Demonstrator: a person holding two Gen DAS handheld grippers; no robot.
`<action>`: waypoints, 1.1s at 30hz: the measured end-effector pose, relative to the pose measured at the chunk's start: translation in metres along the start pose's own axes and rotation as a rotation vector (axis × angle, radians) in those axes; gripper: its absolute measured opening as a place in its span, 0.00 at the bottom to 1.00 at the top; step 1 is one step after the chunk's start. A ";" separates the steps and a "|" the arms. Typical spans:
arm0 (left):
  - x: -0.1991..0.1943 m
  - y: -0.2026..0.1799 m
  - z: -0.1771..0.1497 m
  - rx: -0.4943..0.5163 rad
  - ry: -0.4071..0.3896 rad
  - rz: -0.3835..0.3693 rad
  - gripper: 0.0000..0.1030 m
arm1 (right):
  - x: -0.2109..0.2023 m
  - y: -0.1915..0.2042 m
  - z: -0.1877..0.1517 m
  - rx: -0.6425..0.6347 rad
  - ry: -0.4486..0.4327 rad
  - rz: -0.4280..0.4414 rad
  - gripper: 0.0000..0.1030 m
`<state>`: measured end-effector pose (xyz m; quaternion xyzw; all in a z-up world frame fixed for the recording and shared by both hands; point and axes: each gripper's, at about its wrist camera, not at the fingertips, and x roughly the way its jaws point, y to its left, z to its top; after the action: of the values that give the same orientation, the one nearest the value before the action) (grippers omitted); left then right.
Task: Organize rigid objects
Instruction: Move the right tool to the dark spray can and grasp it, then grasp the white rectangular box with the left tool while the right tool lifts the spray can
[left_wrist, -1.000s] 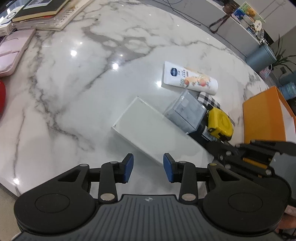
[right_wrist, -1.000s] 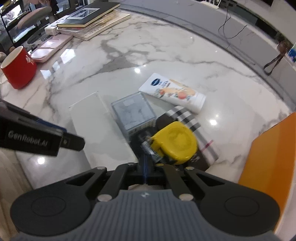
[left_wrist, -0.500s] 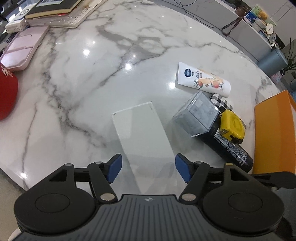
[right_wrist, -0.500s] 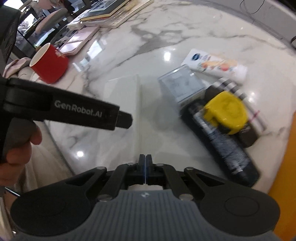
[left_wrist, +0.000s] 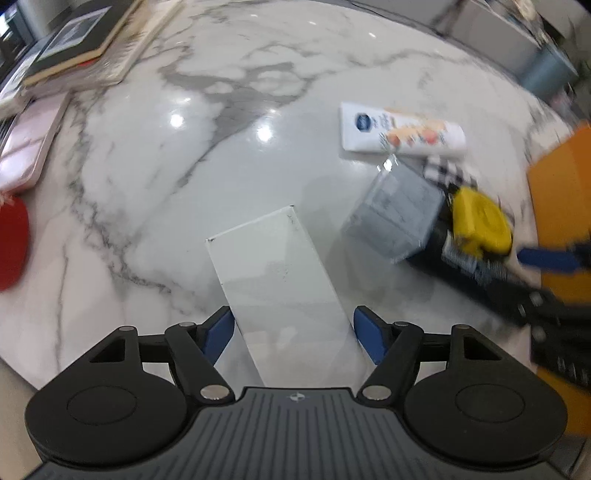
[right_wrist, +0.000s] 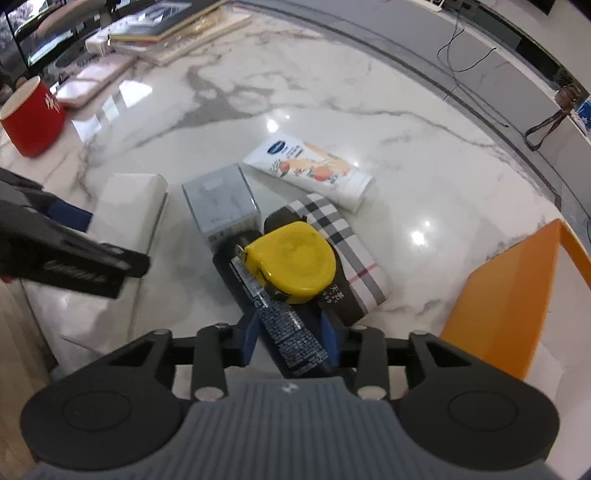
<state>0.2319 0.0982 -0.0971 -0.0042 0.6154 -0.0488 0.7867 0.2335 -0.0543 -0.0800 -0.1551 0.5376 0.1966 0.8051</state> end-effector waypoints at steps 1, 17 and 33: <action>0.000 -0.001 -0.001 0.037 0.011 -0.001 0.80 | 0.003 0.000 0.001 -0.002 0.005 0.004 0.44; -0.004 0.014 -0.013 0.088 0.107 -0.025 0.79 | 0.015 0.027 -0.010 0.241 0.128 0.235 0.43; 0.004 0.027 -0.022 -0.022 0.097 -0.059 0.71 | 0.024 0.058 -0.011 0.051 0.008 0.123 0.43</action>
<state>0.2131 0.1256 -0.1086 -0.0286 0.6529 -0.0654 0.7540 0.2045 -0.0048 -0.1093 -0.1018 0.5544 0.2312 0.7929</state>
